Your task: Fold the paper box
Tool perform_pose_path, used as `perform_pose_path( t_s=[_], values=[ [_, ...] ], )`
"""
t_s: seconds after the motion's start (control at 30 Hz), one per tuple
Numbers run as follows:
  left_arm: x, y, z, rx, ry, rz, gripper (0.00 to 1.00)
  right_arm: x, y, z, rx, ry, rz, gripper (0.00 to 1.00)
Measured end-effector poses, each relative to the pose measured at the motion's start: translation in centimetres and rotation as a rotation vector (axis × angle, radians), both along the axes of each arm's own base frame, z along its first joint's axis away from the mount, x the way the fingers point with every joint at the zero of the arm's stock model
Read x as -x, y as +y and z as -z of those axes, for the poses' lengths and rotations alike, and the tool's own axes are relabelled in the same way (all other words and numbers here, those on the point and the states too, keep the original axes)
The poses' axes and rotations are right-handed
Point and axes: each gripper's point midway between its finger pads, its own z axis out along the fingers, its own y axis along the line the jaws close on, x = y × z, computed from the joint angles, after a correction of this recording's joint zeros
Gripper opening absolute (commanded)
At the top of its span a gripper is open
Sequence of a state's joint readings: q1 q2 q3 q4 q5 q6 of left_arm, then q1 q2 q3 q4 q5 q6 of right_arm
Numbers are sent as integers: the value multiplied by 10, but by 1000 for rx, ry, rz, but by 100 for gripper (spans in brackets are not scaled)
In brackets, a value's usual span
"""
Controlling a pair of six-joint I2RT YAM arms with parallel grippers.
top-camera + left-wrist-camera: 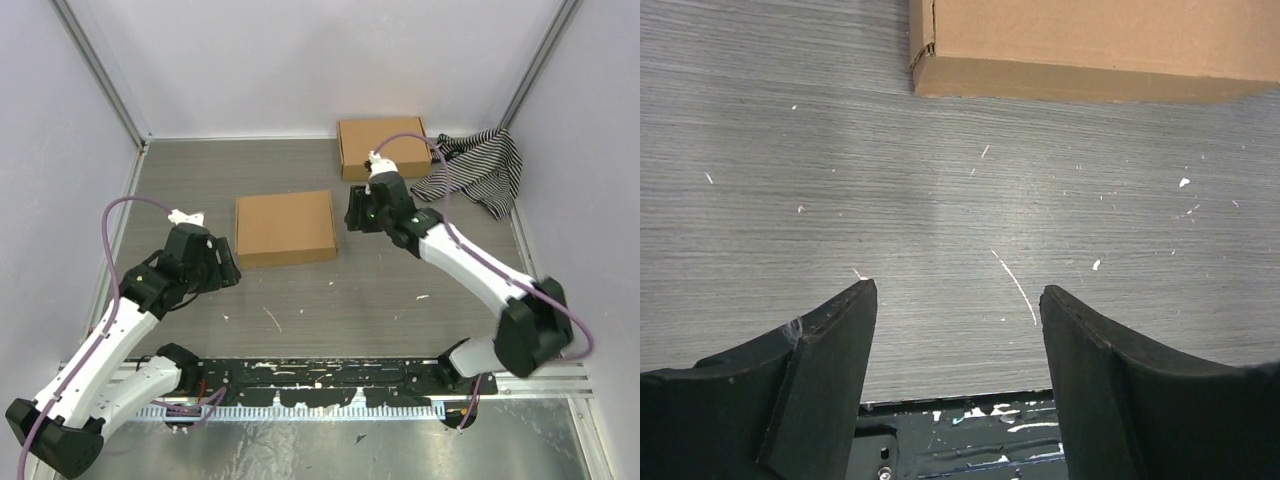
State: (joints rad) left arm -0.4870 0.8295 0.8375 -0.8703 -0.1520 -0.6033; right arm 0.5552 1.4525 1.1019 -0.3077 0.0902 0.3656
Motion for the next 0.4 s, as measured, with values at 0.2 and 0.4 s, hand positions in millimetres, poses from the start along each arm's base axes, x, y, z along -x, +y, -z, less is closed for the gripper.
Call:
perform_pose_path(
  t_s=[0.2,0.4],
  values=[
    [-2,0,-5,-9,-4,6,98,50,-36,-67,-79,-164,14,100],
    [-18,-4,-38,-11,-71,14,98,71,-54,-90,-90,-239,20,100]
  ],
)
